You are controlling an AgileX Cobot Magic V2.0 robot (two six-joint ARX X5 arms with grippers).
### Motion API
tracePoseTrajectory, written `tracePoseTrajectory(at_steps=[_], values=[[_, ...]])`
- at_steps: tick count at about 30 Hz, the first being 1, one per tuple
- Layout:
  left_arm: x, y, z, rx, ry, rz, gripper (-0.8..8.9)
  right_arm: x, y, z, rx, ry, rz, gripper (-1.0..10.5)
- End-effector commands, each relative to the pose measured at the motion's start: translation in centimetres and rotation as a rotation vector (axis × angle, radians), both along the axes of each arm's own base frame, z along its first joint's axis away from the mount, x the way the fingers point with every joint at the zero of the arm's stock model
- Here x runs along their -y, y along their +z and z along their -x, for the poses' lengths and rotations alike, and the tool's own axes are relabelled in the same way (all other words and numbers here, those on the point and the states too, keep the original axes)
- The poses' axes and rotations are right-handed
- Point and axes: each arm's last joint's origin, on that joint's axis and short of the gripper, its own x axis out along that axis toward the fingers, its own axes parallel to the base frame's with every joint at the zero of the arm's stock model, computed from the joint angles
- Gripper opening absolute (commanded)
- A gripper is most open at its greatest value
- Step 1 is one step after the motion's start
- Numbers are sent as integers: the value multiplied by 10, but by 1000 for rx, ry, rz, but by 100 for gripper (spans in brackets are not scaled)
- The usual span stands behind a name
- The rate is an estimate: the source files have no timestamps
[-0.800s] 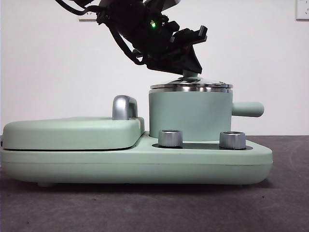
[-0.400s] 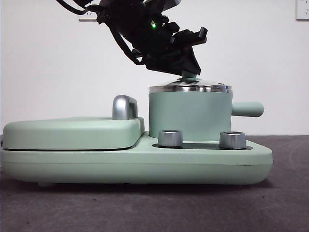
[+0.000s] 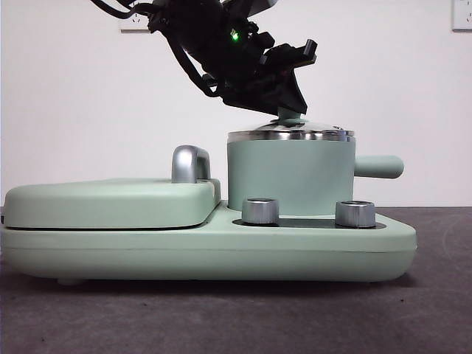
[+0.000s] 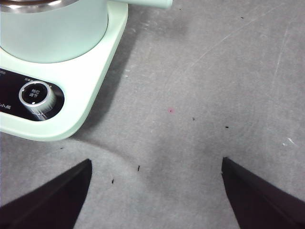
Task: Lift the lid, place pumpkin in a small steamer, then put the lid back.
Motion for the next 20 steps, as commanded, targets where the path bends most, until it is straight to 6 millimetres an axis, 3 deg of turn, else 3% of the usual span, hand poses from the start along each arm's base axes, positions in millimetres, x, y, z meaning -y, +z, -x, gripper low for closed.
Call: tracePoseTrajectory(at_steps=[1, 20], values=[[6, -5, 2, -39, -20, -17, 10, -1, 1, -1, 5, -4, -9, 419], [8, 12, -2, 9, -16, 27, 10, -1, 1, -1, 5, -5, -8, 419]])
